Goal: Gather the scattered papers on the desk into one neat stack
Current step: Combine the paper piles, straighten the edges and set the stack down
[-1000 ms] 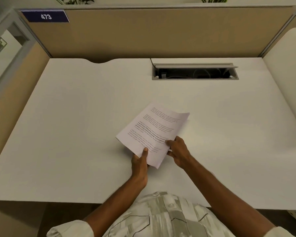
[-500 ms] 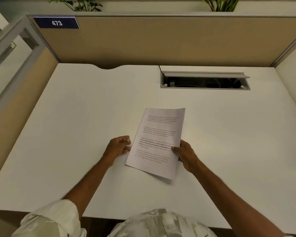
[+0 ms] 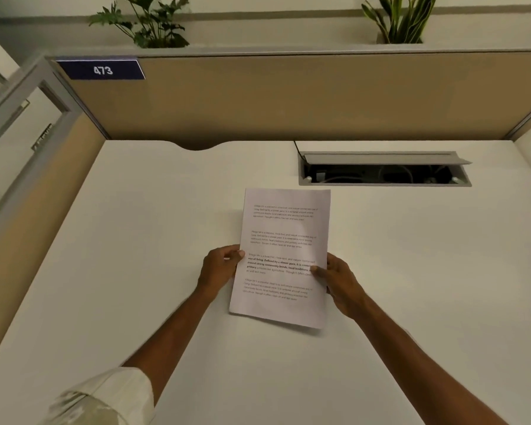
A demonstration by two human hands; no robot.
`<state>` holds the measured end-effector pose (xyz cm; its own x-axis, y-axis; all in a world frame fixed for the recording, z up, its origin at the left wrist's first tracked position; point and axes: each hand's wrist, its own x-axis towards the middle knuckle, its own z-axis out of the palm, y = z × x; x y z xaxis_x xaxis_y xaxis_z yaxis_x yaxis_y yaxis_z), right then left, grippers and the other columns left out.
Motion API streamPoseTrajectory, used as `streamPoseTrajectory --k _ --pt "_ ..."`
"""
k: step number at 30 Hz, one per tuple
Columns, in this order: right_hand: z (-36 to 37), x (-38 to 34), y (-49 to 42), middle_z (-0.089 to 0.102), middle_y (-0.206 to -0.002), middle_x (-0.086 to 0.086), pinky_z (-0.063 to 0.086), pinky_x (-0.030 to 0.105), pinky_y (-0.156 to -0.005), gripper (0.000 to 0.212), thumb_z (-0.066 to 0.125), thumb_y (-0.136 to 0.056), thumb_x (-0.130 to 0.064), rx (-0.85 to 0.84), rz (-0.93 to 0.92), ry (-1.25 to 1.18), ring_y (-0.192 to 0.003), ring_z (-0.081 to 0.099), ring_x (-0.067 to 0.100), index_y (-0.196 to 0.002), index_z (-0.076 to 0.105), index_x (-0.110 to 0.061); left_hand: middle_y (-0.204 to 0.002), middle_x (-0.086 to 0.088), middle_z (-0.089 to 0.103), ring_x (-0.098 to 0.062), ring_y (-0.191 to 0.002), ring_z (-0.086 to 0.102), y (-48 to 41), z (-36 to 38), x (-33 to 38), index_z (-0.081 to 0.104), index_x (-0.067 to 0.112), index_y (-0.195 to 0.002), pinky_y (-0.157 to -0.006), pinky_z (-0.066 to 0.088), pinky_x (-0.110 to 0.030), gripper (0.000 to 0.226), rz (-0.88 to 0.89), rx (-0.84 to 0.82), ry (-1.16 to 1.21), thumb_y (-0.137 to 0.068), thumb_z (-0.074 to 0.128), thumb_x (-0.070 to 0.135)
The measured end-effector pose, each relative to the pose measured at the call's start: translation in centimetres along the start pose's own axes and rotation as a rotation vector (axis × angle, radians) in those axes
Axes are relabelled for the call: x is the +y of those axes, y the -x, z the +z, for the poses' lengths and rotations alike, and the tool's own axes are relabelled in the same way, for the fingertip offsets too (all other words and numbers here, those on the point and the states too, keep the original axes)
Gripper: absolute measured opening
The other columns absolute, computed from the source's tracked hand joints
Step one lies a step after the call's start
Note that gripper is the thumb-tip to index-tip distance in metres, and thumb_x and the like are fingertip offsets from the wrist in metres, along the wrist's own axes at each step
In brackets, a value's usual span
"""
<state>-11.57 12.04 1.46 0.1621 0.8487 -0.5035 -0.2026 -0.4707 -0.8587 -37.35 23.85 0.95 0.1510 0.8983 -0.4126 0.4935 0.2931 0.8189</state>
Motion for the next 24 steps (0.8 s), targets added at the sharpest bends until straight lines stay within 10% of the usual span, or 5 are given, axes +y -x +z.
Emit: streamPoseTrajectory --k 24 --pt "5.6 -8.6 -21.2 0.071 -0.109 0.004 0.057 0.033 -0.091 0.034 0.076 -0.089 -0.007 0.433 -0.039 0.235 -0.097 0.068 0.021 -0.121 0.064 -0.006 -0.1 -0.017 0.076 -0.026 -0.079 0.074 -20.7 -5.9 4.2 0.071 -0.001 -0.116 -0.074 0.064 -0.032 0.025 -0.108 0.112 0.12 -0.091 0.07 0.007"
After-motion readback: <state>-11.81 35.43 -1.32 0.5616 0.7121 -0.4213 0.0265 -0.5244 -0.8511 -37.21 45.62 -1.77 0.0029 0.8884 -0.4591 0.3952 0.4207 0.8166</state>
